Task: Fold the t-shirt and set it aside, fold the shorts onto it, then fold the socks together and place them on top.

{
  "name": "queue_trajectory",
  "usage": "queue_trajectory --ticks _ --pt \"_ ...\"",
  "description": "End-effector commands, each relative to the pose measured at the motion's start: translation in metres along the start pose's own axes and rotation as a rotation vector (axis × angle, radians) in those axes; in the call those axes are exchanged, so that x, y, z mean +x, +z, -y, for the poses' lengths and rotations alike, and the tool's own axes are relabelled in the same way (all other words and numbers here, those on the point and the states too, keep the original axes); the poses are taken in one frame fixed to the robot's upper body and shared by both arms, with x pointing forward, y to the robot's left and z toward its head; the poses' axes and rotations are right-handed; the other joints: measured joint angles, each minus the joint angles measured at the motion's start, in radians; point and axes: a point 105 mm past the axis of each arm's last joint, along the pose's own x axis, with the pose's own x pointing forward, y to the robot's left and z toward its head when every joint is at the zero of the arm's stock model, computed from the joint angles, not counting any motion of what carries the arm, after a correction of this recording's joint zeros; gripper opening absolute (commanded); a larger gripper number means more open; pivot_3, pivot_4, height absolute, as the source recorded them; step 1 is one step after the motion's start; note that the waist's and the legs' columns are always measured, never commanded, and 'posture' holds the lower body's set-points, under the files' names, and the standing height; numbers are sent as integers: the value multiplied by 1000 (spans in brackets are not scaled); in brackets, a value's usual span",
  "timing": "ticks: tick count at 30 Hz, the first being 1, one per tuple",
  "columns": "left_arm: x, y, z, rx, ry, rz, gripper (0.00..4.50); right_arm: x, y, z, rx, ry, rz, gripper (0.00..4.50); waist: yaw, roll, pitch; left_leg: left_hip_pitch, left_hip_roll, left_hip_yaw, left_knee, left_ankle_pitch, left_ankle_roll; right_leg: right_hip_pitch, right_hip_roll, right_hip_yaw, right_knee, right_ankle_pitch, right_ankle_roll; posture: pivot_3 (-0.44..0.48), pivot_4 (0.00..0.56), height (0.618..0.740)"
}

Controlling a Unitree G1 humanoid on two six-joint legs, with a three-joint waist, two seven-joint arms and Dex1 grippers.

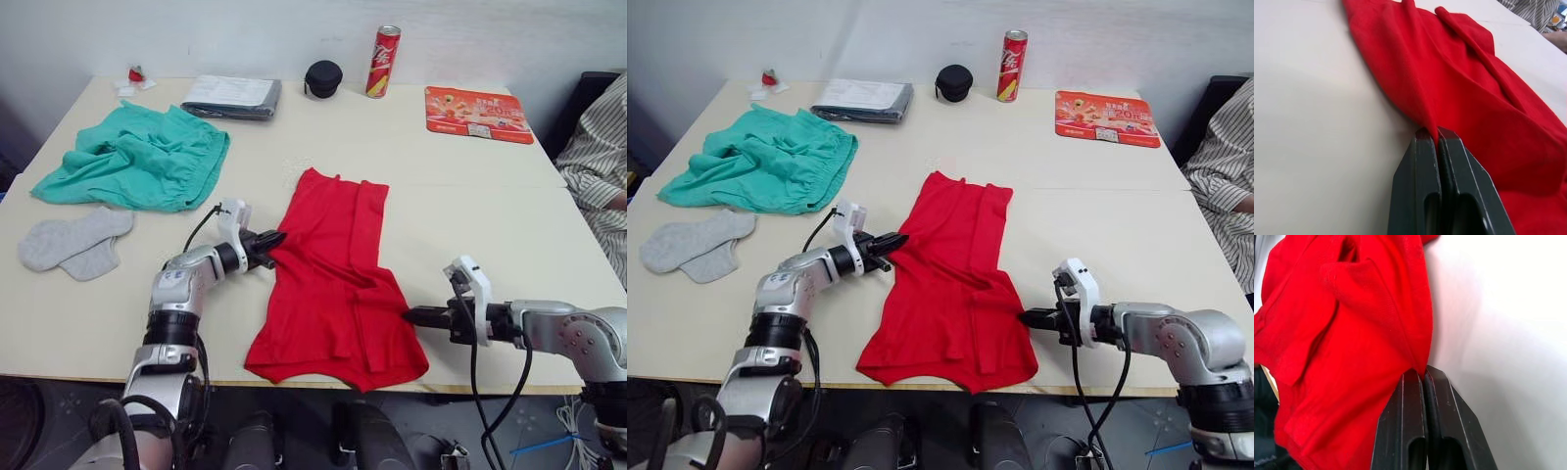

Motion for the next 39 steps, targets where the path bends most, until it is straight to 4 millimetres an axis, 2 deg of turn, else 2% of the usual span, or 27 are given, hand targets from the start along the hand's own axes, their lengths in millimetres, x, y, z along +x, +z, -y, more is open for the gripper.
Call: queue_trajectory --ticks 1,2,5,6,10,13,15,17,18,22,25,27,32,38,39 --pt "-9 6 5 45 -4 42 32 -5 6 8 -32 -26 21 0 1 0 0 0 0 0 0 0 0 0 0 0 0 0 0 0 150 740" --pt "-11 5 4 48 6 44 32 -5 7 8 -32 -25 33 0 2 0 0 0 0 0 0 0 0 0 0 0 0 0 0 0 150 740" --pt "-23 4 3 153 -8 26 645 -14 14 -6 -106 52 114 0 2 0 0 0 0 0 0 0 0 0 0 0 0 0 0 0 150 740" --pt "-28 5 5 193 -29 20 1020 -20 17 -8 -142 51 150 455 1 0 0 0 0 0 0 0 0 0 0 0 0 0 0 0 150 740" --pt "-54 2 9 381 -121 -39 2286 -44 13 -7 -298 -10 192 1681 1 1 0 0 0 0 -1 0 -1 0 0 0 -1 0 0 0 150 740" --pt "-77 -1 5 612 -171 -91 3285 -61 0 2 -656 -84 123 2788 5 1 1 0 0 0 -1 0 0 0 0 0 -1 0 0 0 150 740" --pt "-89 -7 10 860 -280 -164 3887 -70 -1 8 -915 -117 107 3423 9 1 1 0 0 0 -1 -1 0 1 0 0 -2 0 0 0 150 740" --pt "-95 -9 16 982 -376 -174 4486 -71 -7 13 -1113 -118 72 4119 11 3 2 1 0 1 -1 -1 0 1 0 -1 -2 0 0 0 150 740" --pt "-95 -9 20 1063 -424 -164 4500 -69 -8 15 -1185 -122 78 4468 12 3 2 2 -1 2 -1 -2 0 1 0 0 -2 0 1 0 150 740" --pt "-96 -21 26 1276 -589 -182 4500 -49 -24 16 -1448 -18 60 4492 15 4 2 3 0 3 0 -1 0 2 0 0 -1 0 1 0 150 740" --pt "-91 -24 26 1343 -630 -162 4500 -36 -23 14 -1540 6 99 4492 16 4 2 4 0 3 0 -1 -1 2 1 1 -1 0 0 0 150 740" --pt "-84 -27 38 1392 -695 -111 4500 -26 -21 8 -1599 38 135 4492 15 4 2 4 0 4 1 0 0 2 1 1 0 0 1 0 150 740" --pt "-76 -43 59 1422 -851 -53 4500 -12 -26 -4 -1636 116 173 4492 17 5 2 19 1 2 -1 -3 0 18 0 1 -3 -1 -1 0 150 740" --pt "-74 -54 77 1399 -984 -11 4500 -10 -34 -11 -1617 172 174 4492 17 5 1 19 1 2 -1 -4 0 18 0 1 -2 -1 -1 0 150 740" --pt "-74 -54 79 1394 -999 -9 4500 -10 -35 -13 -1616 183 179 4312 17 5 1 19 1 2 -1 -4 0 18 0 1 -2 -1 -1 0 150 740"
